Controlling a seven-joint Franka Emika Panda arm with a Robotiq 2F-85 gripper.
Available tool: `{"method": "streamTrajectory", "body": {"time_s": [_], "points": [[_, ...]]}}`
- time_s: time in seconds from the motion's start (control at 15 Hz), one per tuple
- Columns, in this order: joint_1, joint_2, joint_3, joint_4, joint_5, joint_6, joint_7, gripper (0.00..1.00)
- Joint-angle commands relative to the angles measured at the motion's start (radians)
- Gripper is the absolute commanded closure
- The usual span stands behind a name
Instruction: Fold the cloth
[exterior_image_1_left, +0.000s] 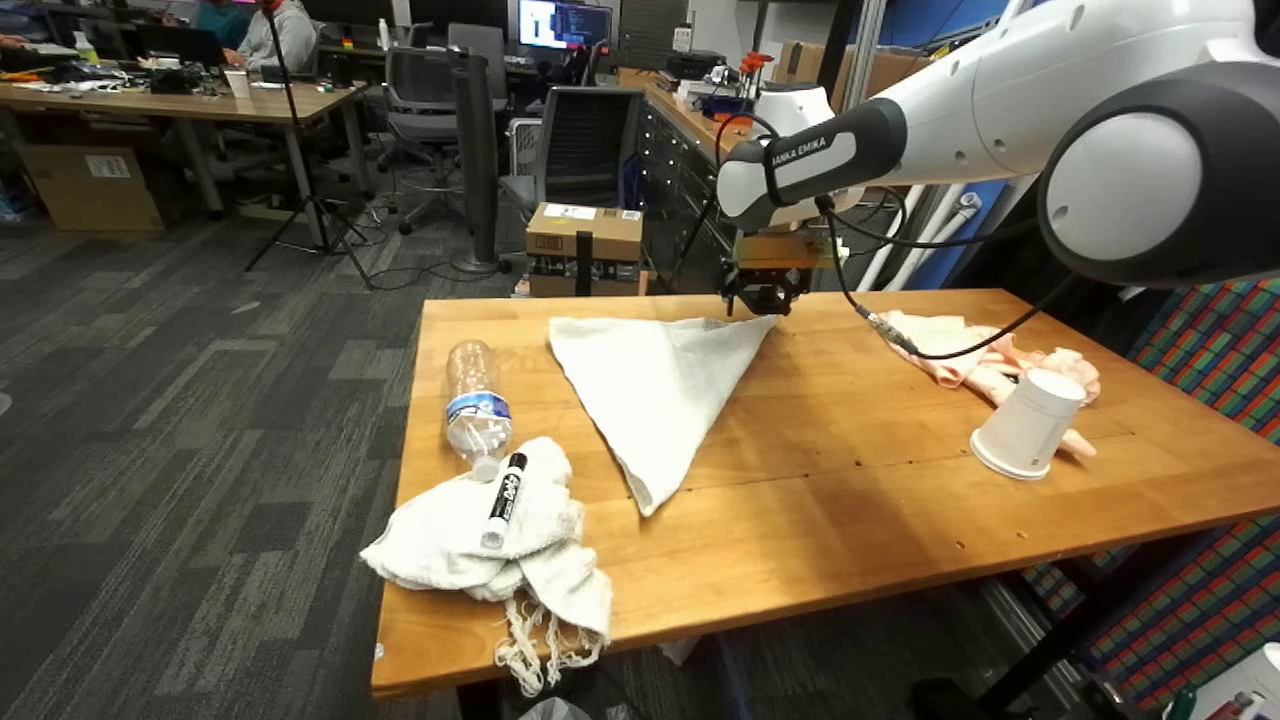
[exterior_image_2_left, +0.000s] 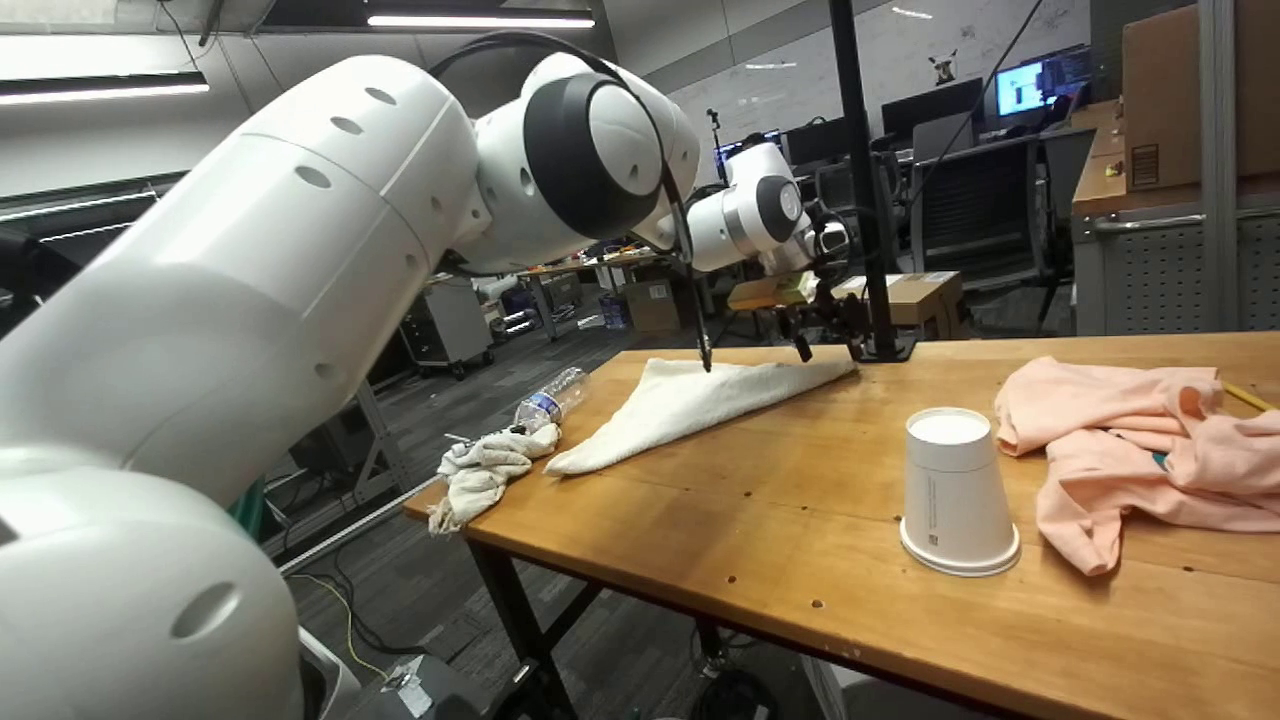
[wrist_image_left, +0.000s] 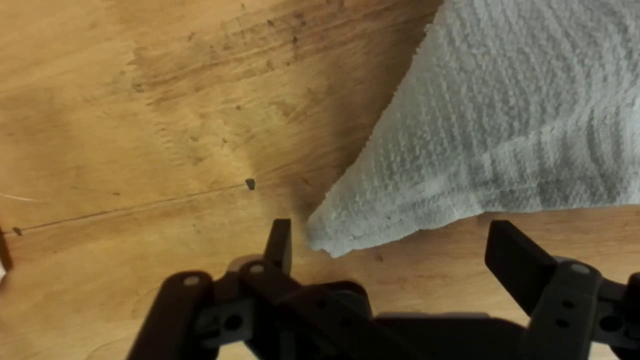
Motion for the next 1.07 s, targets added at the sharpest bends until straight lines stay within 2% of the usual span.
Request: {"method": "streamTrajectory", "body": {"time_s": [0.0,0.27,0.33,0.4,0.8,1.0], "points": [[-0.013,0.037,0.01,0.06,0.022,-0.034,-0.018,0.0],[-0.014,0.047,0.014,0.063,0.028,-0.04,-0.019,0.0],[-0.015,0.047,0.016,0.064,0.03,-0.041,-0.019,0.11],[-0.014,0.047,0.017,0.066,0.032,-0.043,-0.019,0.26],[-0.011,0.044,0.029,0.073,0.039,-0.046,-0.022,0.73],[-0.009,0.037,0.034,0.066,0.04,-0.041,-0.024,0.94]]}}
